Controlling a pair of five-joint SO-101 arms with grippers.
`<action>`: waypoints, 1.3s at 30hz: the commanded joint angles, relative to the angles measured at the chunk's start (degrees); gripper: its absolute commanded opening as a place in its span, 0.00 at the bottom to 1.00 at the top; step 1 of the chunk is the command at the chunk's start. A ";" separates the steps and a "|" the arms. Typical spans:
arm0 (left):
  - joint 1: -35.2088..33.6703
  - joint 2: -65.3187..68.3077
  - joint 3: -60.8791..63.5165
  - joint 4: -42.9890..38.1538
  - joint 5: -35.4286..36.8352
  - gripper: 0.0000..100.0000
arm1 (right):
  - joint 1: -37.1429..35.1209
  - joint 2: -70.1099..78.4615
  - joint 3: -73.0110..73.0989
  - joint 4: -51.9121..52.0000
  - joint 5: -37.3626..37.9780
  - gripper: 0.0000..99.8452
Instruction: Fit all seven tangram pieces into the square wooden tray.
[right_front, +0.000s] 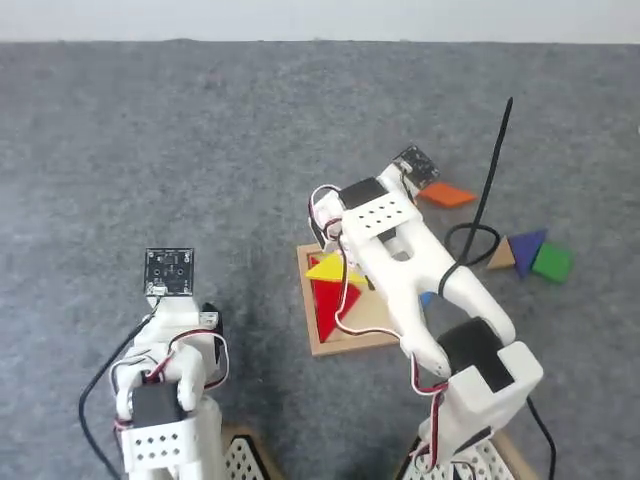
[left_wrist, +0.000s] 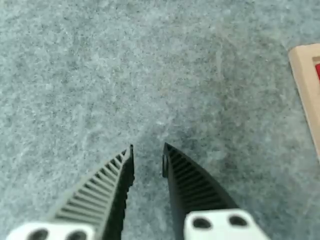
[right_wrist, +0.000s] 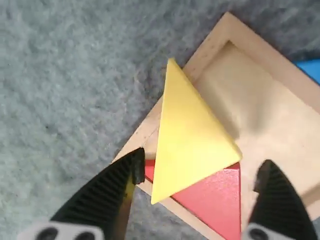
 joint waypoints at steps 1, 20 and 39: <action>-0.26 -1.14 -0.75 0.18 -0.09 0.09 | -0.48 -0.57 -2.37 -1.19 -2.46 0.39; -0.26 -1.14 -0.75 0.18 -0.09 0.09 | 0.13 -0.04 -2.81 -3.03 61.98 0.43; -0.26 -1.14 -0.75 0.18 -0.09 0.09 | 4.18 5.85 -8.79 -3.21 91.69 0.15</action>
